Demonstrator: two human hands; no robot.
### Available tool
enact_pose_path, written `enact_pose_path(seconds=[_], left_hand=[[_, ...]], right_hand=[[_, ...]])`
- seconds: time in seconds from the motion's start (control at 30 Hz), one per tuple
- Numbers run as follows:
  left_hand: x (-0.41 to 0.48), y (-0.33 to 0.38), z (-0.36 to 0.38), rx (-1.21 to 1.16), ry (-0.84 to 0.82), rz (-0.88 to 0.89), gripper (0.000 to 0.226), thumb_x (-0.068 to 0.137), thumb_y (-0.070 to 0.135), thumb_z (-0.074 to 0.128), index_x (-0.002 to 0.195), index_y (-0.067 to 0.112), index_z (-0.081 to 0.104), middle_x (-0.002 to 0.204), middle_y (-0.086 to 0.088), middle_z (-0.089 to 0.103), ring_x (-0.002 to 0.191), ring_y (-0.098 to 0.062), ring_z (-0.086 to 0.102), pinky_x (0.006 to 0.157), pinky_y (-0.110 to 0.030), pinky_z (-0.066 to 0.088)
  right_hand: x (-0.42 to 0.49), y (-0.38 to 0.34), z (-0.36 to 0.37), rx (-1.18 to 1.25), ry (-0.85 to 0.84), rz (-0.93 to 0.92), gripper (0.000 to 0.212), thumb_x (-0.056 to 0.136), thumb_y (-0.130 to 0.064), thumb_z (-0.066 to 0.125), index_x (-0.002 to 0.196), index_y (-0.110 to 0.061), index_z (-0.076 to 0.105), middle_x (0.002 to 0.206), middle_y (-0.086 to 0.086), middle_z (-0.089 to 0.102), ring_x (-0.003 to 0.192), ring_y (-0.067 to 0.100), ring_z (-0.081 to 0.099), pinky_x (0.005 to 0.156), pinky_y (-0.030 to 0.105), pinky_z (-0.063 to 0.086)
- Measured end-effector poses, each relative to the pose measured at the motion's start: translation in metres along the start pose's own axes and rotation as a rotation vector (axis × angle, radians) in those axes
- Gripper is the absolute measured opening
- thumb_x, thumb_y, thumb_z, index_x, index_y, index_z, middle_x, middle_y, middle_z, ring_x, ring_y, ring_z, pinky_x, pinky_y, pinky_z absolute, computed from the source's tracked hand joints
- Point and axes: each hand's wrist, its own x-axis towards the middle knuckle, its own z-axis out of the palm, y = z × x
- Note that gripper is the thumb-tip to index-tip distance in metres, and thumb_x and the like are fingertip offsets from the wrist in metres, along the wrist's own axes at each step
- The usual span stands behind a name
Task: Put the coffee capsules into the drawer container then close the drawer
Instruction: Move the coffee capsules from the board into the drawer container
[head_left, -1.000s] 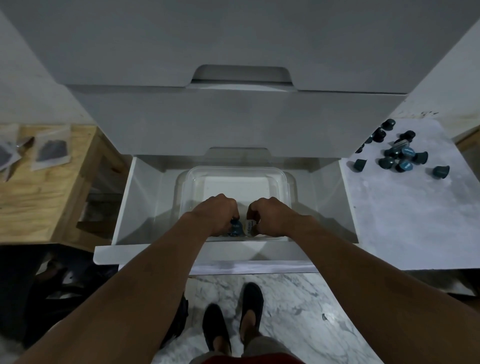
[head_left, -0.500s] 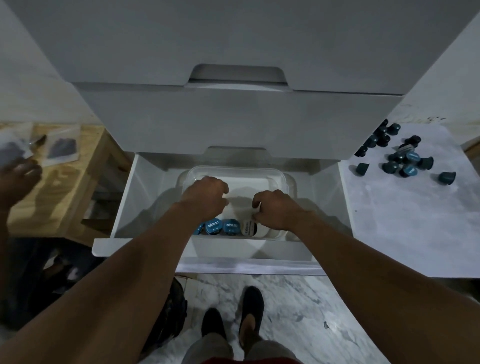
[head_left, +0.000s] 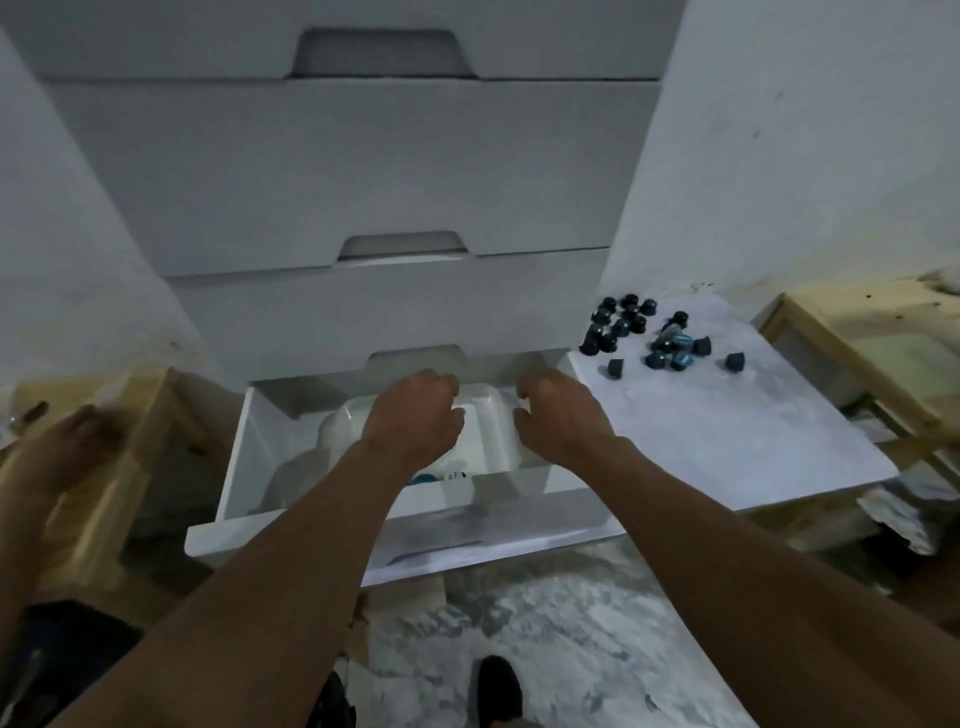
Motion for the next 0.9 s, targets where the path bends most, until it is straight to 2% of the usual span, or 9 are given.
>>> enact_pose_path(seconds=[0.13, 0.33, 0.47, 0.6, 0.77, 0.9], left_hand=[[-0.002, 0.041, -0.013, -0.006, 0.067, 0.112, 0.031, 0.089, 0.03, 0.051, 0.112, 0.011, 0.058, 0.11, -0.01, 0.06, 0.1, -0.031, 0.058, 0.082, -0.039, 0.048], [0.009, 0.106, -0.018, -0.015, 0.091, 0.275, 0.026, 0.09, 0.026, 0.049, 0.108, 0.01, 0.058, 0.106, -0.009, 0.058, 0.097, -0.029, 0.058, 0.078, -0.037, 0.047], [0.025, 0.15, -0.009, -0.015, 0.083, 0.332, 0.028, 0.092, 0.028, 0.049, 0.113, 0.011, 0.056, 0.111, -0.007, 0.058, 0.101, -0.027, 0.057, 0.082, -0.037, 0.047], [0.051, 0.192, 0.009, -0.015, 0.063, 0.343, 0.028, 0.092, 0.028, 0.05, 0.116, 0.014, 0.055, 0.115, -0.005, 0.057, 0.103, -0.026, 0.057, 0.081, -0.036, 0.046], [0.1, 0.248, 0.043, -0.022, 0.027, 0.287, 0.017, 0.091, 0.024, 0.05, 0.102, 0.013, 0.056, 0.107, -0.005, 0.058, 0.096, -0.026, 0.057, 0.075, -0.035, 0.046], [0.129, 0.286, 0.07, -0.03, -0.019, 0.198, 0.026, 0.092, 0.026, 0.051, 0.114, 0.012, 0.055, 0.118, -0.005, 0.055, 0.104, -0.027, 0.056, 0.082, -0.037, 0.047]], right_hand=[[-0.026, 0.021, -0.029, -0.022, 0.086, 0.062, 0.032, 0.087, -0.019, 0.054, 0.117, -0.007, 0.059, 0.115, 0.014, 0.059, 0.102, 0.033, 0.059, 0.082, 0.037, 0.049], [-0.049, 0.069, -0.06, -0.033, 0.145, 0.163, 0.026, 0.086, -0.02, 0.055, 0.108, -0.007, 0.059, 0.108, 0.012, 0.059, 0.098, 0.033, 0.059, 0.082, 0.039, 0.051], [-0.054, 0.109, -0.071, -0.021, 0.154, 0.203, 0.03, 0.089, -0.023, 0.056, 0.117, -0.013, 0.057, 0.118, 0.009, 0.059, 0.105, 0.029, 0.058, 0.087, 0.036, 0.049], [-0.046, 0.16, -0.076, -0.028, 0.128, 0.229, 0.024, 0.089, -0.024, 0.056, 0.108, -0.009, 0.059, 0.114, 0.01, 0.06, 0.098, 0.028, 0.058, 0.083, 0.037, 0.051], [-0.021, 0.233, -0.078, -0.01, 0.087, 0.209, 0.025, 0.089, -0.022, 0.056, 0.111, -0.009, 0.059, 0.114, 0.011, 0.061, 0.098, 0.027, 0.059, 0.084, 0.037, 0.052], [-0.002, 0.289, -0.084, -0.011, 0.002, 0.176, 0.028, 0.09, -0.021, 0.055, 0.116, -0.01, 0.056, 0.114, 0.012, 0.059, 0.098, 0.028, 0.058, 0.083, 0.036, 0.051]])
